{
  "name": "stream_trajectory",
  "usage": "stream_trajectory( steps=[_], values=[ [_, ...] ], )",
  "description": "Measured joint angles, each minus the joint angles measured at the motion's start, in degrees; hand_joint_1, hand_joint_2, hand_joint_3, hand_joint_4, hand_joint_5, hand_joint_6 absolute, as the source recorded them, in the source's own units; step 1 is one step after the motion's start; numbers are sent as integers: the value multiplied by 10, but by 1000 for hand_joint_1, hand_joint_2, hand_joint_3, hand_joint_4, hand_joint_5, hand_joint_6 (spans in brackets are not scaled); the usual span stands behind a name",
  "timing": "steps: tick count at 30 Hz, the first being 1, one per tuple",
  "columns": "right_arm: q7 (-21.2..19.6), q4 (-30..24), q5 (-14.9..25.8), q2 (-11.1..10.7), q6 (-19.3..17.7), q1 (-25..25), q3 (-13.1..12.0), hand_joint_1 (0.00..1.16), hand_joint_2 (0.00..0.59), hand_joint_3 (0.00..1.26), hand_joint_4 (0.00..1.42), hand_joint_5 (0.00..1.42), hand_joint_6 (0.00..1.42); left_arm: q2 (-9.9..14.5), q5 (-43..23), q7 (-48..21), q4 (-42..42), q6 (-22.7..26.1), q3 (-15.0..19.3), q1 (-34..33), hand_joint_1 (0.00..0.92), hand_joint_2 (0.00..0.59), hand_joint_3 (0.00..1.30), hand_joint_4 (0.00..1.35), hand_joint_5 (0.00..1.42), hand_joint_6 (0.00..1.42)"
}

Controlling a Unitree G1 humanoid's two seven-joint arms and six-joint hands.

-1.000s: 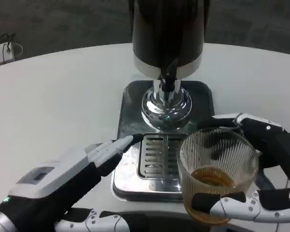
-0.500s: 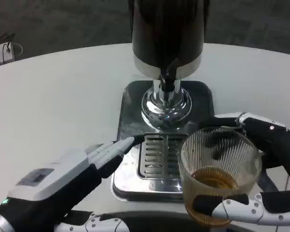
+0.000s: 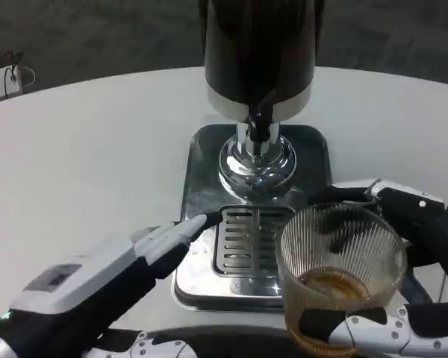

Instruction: Grasp the cup under the faucet to collect the drink, then remove the cup.

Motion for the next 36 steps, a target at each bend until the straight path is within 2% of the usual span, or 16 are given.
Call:
stream_trajectory(
  steps=[36],
  values=[
    [-1, 0, 1, 0, 0, -11, -1, 976, 232, 1006, 1224, 1424, 1424, 1, -7, 0, -6, 10, 1, -2, 0, 37, 0, 0, 0, 0]
  ],
)
